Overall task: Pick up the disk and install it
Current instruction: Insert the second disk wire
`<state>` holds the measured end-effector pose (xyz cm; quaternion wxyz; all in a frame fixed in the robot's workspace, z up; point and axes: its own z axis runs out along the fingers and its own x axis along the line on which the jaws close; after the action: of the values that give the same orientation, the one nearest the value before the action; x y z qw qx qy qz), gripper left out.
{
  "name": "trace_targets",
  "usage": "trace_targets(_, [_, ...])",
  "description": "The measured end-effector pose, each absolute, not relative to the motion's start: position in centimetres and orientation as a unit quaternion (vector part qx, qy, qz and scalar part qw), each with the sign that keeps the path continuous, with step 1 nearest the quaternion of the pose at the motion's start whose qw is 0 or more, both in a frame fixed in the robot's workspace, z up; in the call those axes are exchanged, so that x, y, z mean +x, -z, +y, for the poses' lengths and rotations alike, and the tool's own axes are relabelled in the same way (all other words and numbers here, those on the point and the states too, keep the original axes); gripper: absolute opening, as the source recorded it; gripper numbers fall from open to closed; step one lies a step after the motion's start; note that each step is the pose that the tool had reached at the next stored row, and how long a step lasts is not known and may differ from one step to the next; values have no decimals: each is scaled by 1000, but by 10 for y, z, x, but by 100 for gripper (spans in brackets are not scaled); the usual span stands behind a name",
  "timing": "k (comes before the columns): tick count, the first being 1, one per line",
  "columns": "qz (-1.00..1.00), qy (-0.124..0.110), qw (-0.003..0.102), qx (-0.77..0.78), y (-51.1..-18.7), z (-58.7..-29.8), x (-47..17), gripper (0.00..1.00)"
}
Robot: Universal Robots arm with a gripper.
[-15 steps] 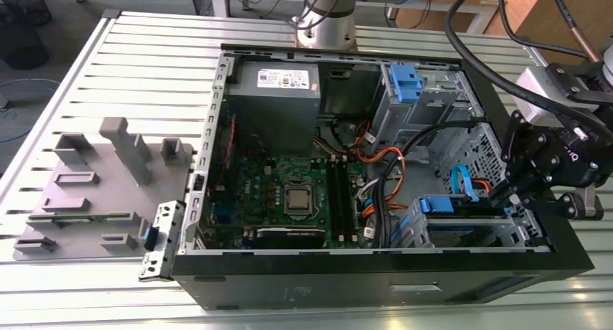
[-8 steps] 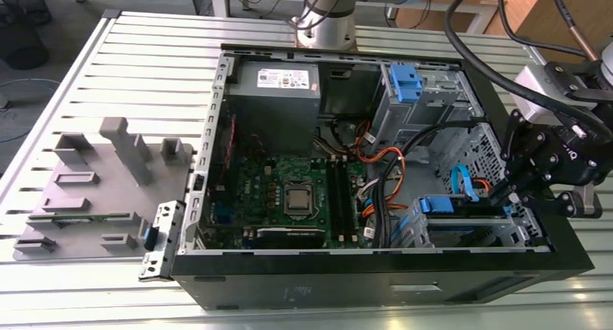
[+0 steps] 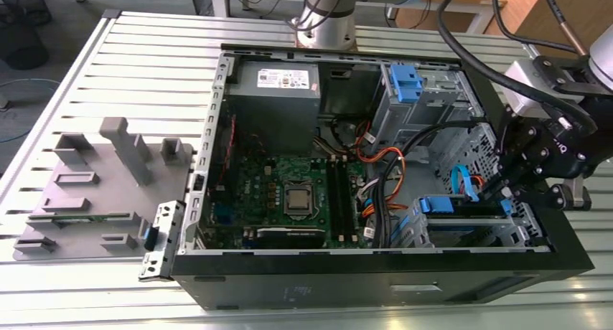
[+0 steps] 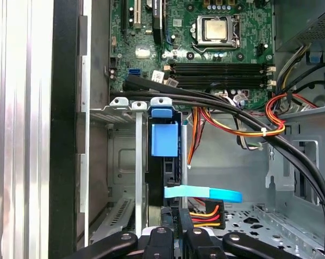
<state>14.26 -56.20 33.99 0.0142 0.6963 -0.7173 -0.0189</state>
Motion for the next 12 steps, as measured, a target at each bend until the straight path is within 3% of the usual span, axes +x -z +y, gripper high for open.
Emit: trace_targets(12, [-717,19,15,696,-339,-564,142,16])
